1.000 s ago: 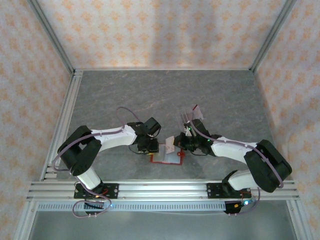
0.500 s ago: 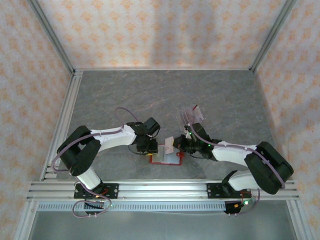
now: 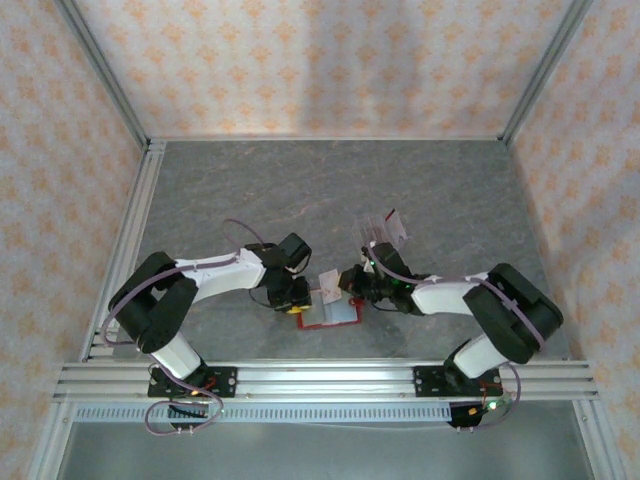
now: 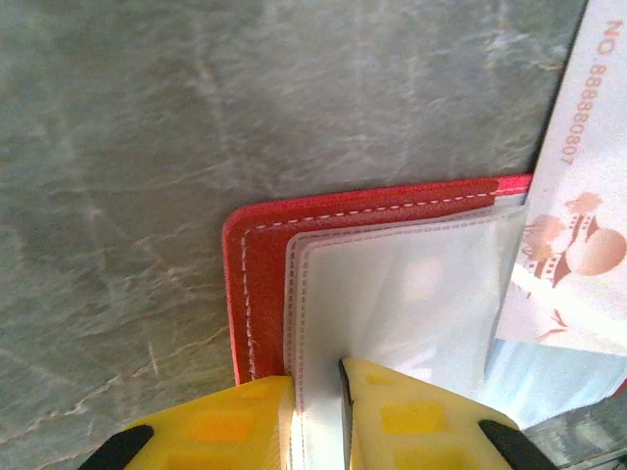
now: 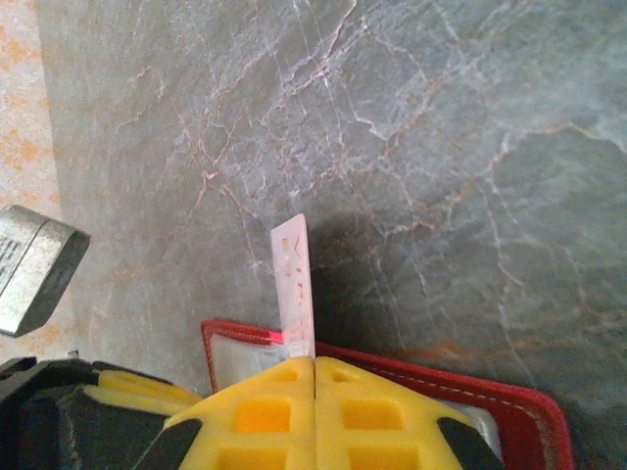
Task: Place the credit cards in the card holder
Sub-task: Move the card holder to the bottom-center of the table.
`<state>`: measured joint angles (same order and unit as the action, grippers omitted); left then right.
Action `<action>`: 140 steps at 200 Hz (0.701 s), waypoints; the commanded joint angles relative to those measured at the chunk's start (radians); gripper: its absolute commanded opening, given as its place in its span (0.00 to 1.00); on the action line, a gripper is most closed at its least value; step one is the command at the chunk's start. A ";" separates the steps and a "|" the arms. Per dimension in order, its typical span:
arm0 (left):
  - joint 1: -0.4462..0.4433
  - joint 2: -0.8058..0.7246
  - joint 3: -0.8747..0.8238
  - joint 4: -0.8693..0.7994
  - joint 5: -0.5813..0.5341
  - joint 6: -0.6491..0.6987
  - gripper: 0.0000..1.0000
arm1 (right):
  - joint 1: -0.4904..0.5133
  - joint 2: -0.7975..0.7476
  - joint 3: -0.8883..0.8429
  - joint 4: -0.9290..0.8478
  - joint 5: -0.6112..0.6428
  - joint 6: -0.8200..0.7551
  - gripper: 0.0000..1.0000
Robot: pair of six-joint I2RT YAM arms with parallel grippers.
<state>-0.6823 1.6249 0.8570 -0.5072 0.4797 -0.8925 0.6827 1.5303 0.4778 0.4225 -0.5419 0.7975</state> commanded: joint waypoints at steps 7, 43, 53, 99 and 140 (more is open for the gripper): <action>0.024 0.024 -0.067 -0.064 -0.054 -0.036 0.21 | 0.024 0.071 0.056 0.071 -0.022 0.004 0.00; 0.057 0.018 -0.068 -0.064 -0.066 -0.037 0.21 | 0.023 0.122 0.138 0.065 -0.032 -0.009 0.00; 0.060 0.018 -0.052 -0.087 -0.082 -0.018 0.21 | 0.023 0.120 0.159 0.038 -0.035 -0.022 0.00; 0.060 -0.050 0.015 -0.208 -0.170 0.075 0.21 | 0.009 0.005 0.147 -0.077 -0.017 -0.068 0.00; 0.054 -0.083 0.024 -0.229 -0.179 0.122 0.24 | 0.009 -0.083 0.094 -0.111 -0.027 -0.071 0.00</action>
<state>-0.6338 1.5661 0.8639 -0.6605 0.3611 -0.8215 0.6949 1.5009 0.6121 0.3496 -0.5648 0.7479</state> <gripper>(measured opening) 0.233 0.050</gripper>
